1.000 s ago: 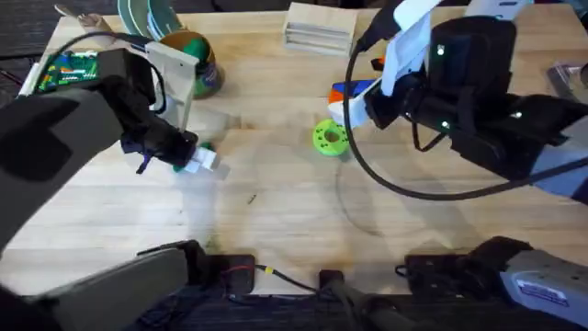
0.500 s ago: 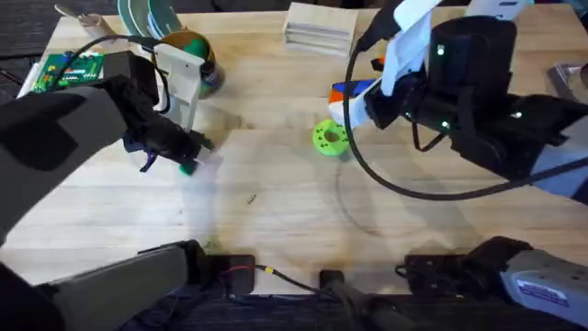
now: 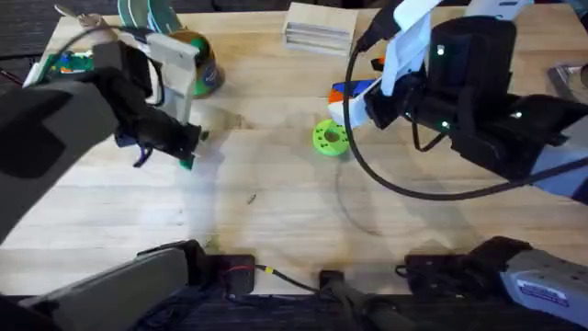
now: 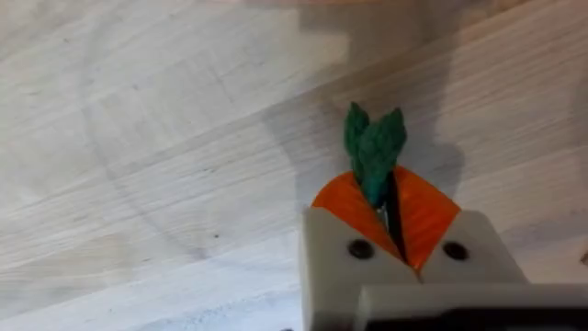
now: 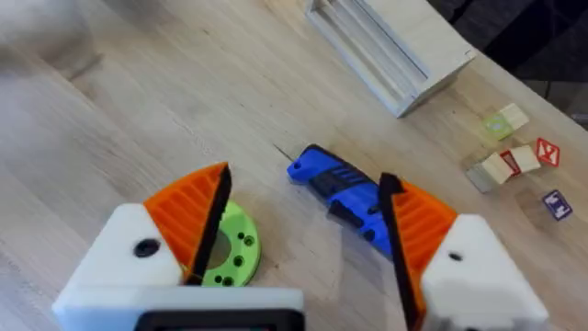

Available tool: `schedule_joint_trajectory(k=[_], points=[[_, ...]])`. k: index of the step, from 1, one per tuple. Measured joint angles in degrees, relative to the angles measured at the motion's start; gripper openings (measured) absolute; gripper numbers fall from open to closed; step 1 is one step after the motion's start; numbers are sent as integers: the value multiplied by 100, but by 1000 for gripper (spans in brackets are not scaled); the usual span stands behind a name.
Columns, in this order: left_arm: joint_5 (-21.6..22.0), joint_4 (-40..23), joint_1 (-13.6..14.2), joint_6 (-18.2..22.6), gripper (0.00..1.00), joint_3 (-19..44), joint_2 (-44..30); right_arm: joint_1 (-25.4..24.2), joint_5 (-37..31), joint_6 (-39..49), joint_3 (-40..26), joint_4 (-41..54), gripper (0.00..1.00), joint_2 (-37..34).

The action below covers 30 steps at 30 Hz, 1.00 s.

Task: Pick up the gripper from the table and insert it into the empty holder that is missing its gripper. Then pick up a screw, insert it into the mounting hole, and use the screwdriver to tighten it. Finally, clean up the table by picking up the vegetable and placing it into the bucket.

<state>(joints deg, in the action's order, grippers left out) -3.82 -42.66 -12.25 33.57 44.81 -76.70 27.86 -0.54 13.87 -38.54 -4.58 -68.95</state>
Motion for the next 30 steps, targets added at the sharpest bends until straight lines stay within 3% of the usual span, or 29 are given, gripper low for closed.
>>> schedule_joint_trajectory(k=[6, 11, 12, 15, 20, 30], points=[[-433, -232, 0, -107, 17, 1289, 400, 0, 0, 0, 0, 0, 991, 0], [-592, 663, -6, -354, 16, 2042, 494, 0, 0, 0, 0, 0, 991, 0], [-596, 1430, -13, -844, 16, 2106, 457, 0, 0, 0, 0, 0, 991, 0], [-603, 1912, -13, -1497, 16, 2106, 251, 0, 0, 0, 0, 2, 991, 0], [-572, 2103, -13, -2067, 15, 2106, -346, 0, 0, 0, 0, 1, 991, 0], [-86, 2356, -22, -3163, 14, 2104, -1281, 0, 0, 0, 0, 2, 991, 0]])
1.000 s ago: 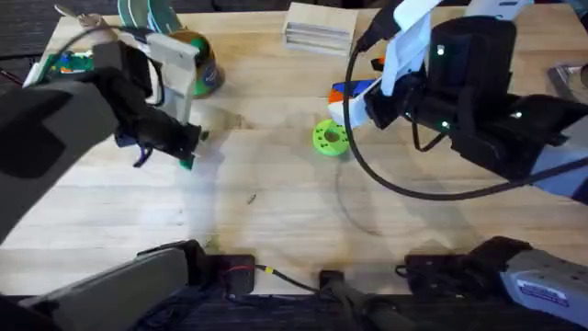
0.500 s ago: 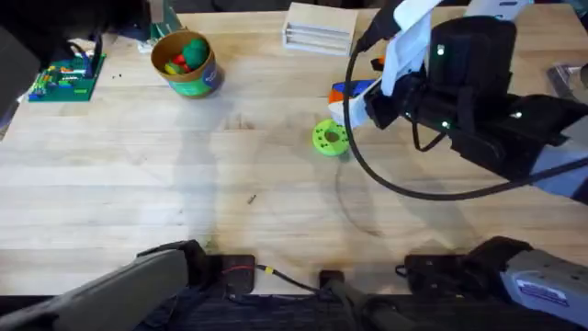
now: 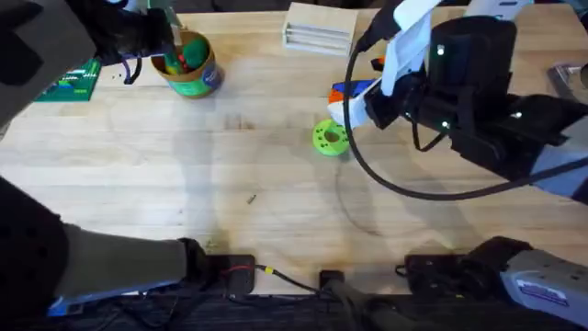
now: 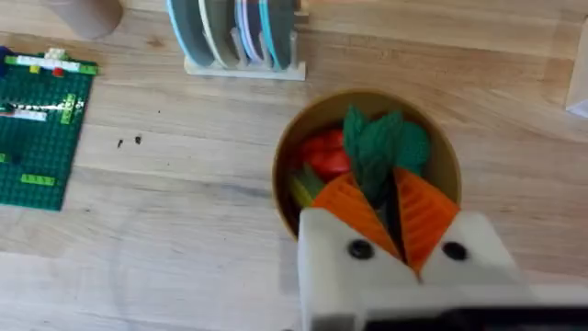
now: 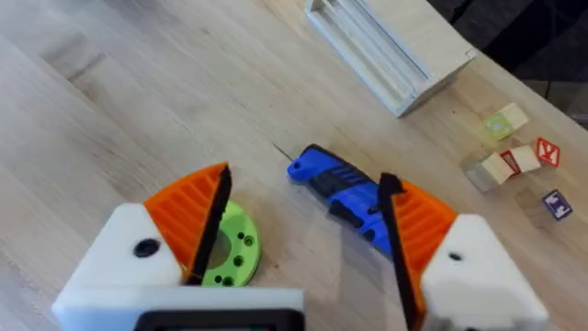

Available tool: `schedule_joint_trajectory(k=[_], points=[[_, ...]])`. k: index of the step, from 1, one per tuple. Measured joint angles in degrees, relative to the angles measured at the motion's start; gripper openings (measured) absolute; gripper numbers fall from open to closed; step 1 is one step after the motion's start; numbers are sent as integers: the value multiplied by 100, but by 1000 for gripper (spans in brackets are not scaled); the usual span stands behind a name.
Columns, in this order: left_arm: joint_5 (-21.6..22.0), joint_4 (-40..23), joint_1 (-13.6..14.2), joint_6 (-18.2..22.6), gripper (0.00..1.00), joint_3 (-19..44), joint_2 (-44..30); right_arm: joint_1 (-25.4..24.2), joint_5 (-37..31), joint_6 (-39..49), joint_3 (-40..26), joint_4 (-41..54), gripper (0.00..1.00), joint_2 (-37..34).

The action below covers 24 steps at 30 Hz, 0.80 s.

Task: Pick up the gripper from the table and insert it into the empty holder that is missing its gripper. Then pick up a screw, insert it into the mounting hole, and use the screwdriver to tighten it. Finally, clean up the table by picking up the vegetable and placing it into the bucket.

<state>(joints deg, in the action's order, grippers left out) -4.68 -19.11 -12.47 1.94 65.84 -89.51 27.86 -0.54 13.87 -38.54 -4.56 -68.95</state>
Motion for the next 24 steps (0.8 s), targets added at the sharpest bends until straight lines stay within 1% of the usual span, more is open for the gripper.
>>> schedule_joint_trajectory(k=[1, 2, 3, 7, 8, 11, 14, 16, 19, 22, 24], points=[[15, 16, 0, -59, 42, 0, -11, 0, 0, 0, 0, 0, 991, -2], [25, 19, 0, -98, 145, 0, -11, 0, 0, 0, 0, -2, 991, 0], [26, 36, 0, -158, 314, 0, -11, 0, 0, 0, 0, 0, 991, 0], [28, 49, 0, -271, 934, 0, -11, 0, 0, 0, 0, -1, 991, 0], [29, 49, 0, -289, 975, 0, -11, 0, 0, 0, 0, 0, 991, 0], [43, -14, 0, -313, 992, 0, 19, 0, 0, 0, 0, -2, 992, 0], [45, -122, 0, -301, 992, 0, 485, 0, 0, 0, 0, 1, 991, 0], [49, -263, 17, -212, 994, 0, 873, 0, 0, 0, -30, 118, 991, 0], [101, -713, 119, 116, 995, 2, 1535, 0, 2, -24, -234, 657, 991, 0], [111, -1317, 383, 590, 995, 11, 2186, 0, 0, -131, -709, 1584, 990, 0], [109, -1708, 587, 876, 995, 13, 2536, 0, 2, -190, -1149, 2256, 991, 0]])
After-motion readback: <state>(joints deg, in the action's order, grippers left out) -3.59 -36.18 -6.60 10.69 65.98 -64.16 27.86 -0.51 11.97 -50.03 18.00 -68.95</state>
